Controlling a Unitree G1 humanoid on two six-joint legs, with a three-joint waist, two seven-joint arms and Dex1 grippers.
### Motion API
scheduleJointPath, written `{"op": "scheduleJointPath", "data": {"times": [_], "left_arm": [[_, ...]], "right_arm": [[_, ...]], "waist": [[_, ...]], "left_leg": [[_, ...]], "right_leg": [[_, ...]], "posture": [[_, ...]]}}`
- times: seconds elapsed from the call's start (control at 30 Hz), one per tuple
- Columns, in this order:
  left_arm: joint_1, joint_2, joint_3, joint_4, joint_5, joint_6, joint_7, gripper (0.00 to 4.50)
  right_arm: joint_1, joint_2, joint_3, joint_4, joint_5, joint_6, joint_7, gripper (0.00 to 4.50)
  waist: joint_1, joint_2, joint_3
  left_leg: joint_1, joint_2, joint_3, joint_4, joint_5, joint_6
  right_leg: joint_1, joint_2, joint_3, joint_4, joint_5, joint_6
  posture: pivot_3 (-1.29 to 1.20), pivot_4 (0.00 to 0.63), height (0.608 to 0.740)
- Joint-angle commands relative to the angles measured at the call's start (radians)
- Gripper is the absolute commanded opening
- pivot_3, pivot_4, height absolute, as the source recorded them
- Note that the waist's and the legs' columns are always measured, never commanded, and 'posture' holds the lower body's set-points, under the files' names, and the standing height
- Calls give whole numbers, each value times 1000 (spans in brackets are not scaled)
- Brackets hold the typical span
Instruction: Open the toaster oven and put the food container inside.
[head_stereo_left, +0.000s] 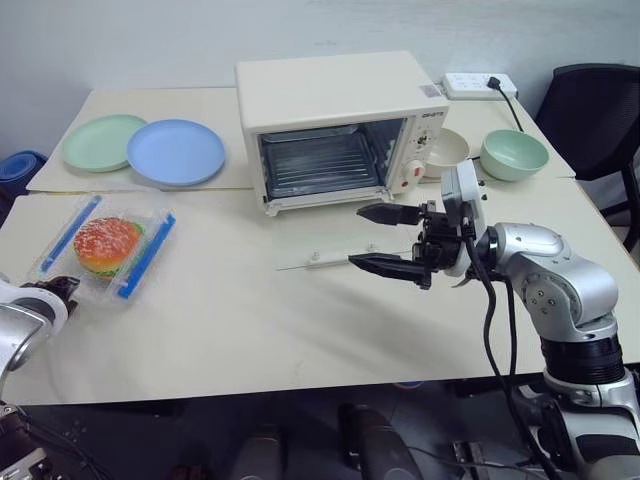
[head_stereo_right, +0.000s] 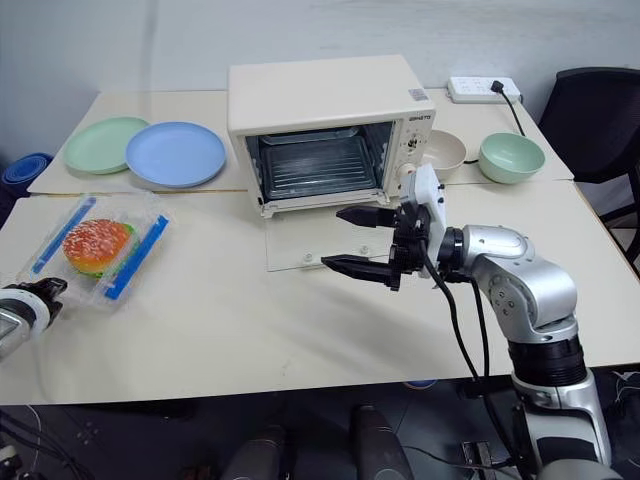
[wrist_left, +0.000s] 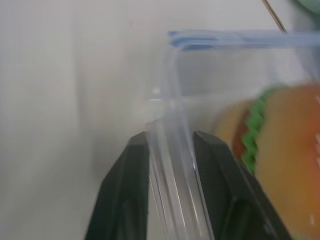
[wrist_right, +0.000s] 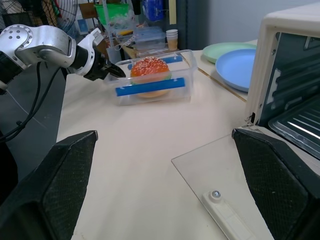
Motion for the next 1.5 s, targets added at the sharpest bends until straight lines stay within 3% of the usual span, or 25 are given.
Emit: {"op": "scheduleJointPath", "data": {"times": [0.03,0.17,0.3,0.5,0.77,0.97,1.07,1.13,1.4,1.5], "left_arm": [[5,96,-35,39,45,67,-103,250],[8,201,-106,47,91,164,-325,100],[-38,255,-154,12,39,254,-510,100],[-227,232,-305,-25,-11,326,-518,100],[-608,-4,-577,68,155,355,-423,100],[-809,-210,-649,212,355,349,-366,100],[-847,-268,-638,253,437,347,-366,100],[-858,-302,-621,270,473,350,-380,834],[-858,-345,-549,223,550,360,-497,3052],[-814,-316,-460,106,455,370,-627,3052]], "right_arm": [[5,-26,-36,-46,22,0,-1,4500],[20,-64,-49,-52,68,58,12,4500],[49,-97,-65,-77,86,71,11,4500],[96,-97,-89,-90,61,47,-47,4500],[180,-108,-134,-143,77,53,-101,4500],[261,-130,-211,-191,96,63,-152,4500],[298,-130,-237,-212,100,63,-178,4500],[321,-126,-247,-223,98,58,-198,4500],[359,-122,-256,-221,71,34,-253,4500],[363,-118,-250,-235,80,41,-263,4500]], "waist": [[1,0,0],[2,0,0],[3,0,0],[5,0,0],[18,0,0],[21,0,0],[27,0,0],[26,0,0],[26,0,0],[25,0,0]], "left_leg": [[0,0,0,0,0,0],[0,0,0,0,0,0],[-1,0,-1,-1,0,0],[-8,-1,-7,-1,0,0],[-11,-3,-8,0,1,0],[-10,-2,-5,0,1,0],[-10,-2,-4,0,1,-1],[-9,-2,-2,0,1,-1],[-8,-2,-2,2,2,-1],[-8,-2,-1,2,2,-1]], "right_leg": [[0,0,0,0,0,0],[0,0,-1,0,-1,-1],[0,-2,-3,-2,-1,-3],[-1,-4,-2,-6,-1,-2],[-2,-4,-6,-8,1,1],[-2,-3,-6,-8,2,3],[-2,-2,-6,-8,2,3],[-2,-1,-4,-7,2,4],[-2,6,-1,-5,3,5],[-2,6,0,-6,3,5]], "posture": [[0,150,740],[0,150,740],[0,150,740],[0,150,740],[0,150,740],[0,150,740],[0,150,740],[0,150,740],[0,150,740],[0,150,740]]}}
